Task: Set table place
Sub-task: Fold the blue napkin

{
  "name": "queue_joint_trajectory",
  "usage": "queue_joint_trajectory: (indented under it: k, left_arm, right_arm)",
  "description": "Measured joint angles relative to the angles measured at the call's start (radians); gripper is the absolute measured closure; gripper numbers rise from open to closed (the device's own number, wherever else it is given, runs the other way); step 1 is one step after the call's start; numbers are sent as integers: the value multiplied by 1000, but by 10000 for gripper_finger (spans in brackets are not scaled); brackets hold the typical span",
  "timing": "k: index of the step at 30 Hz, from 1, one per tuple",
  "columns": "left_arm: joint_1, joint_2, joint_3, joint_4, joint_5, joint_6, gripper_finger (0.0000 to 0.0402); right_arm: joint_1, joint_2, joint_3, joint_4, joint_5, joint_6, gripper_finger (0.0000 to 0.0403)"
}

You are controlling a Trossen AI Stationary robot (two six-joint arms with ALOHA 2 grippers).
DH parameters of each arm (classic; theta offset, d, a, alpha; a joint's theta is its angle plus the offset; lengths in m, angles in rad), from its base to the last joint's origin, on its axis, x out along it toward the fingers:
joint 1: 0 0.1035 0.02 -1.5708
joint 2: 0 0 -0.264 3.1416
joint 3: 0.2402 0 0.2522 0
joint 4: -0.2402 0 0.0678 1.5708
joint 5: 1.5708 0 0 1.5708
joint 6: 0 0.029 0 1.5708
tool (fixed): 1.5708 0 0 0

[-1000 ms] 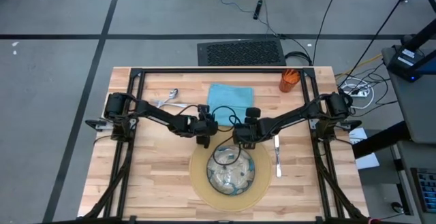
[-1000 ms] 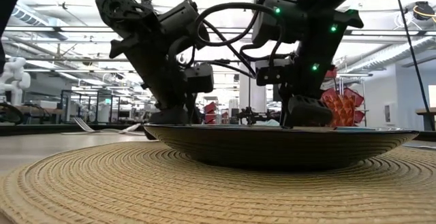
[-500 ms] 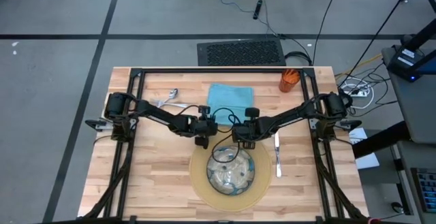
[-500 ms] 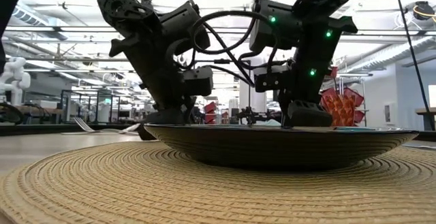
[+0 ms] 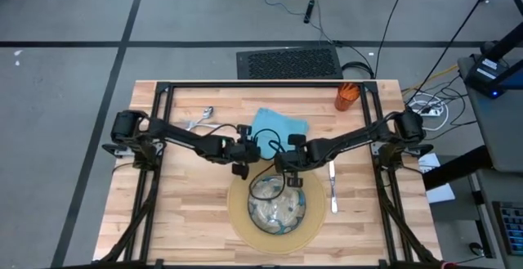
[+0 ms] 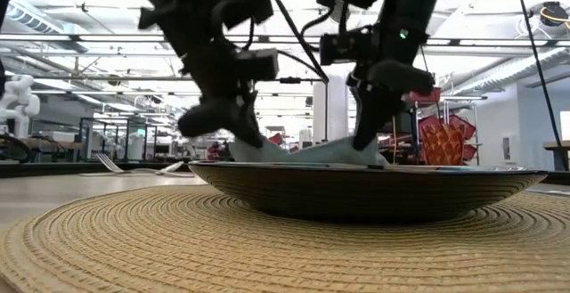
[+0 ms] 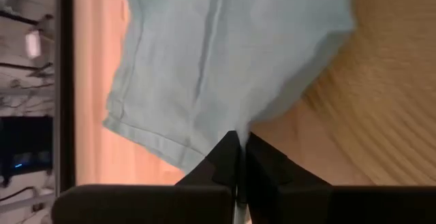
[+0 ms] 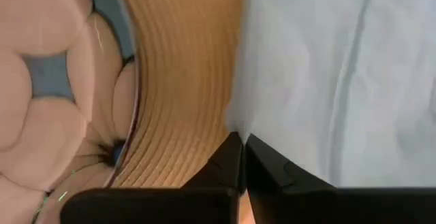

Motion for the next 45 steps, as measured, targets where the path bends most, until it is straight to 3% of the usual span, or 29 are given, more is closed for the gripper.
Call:
queue_joint_trajectory:
  k: [6,18,29,45]
  left_arm:
    - [5,-19,58,-93,8,3,401]
    - [86,-19,95,-93,2,6,401]
    - [164,-12,98,2,16,33,401]
    - [248,29,99,125,116,85,401]
  right_arm:
    - [-10,0,79,-109,6,30,403]
    - [-106,0,136,-250,35,77,403]
    - [-213,0,135,-299,60,53,403]
    - [-319,0,128,-314,68,24,403]
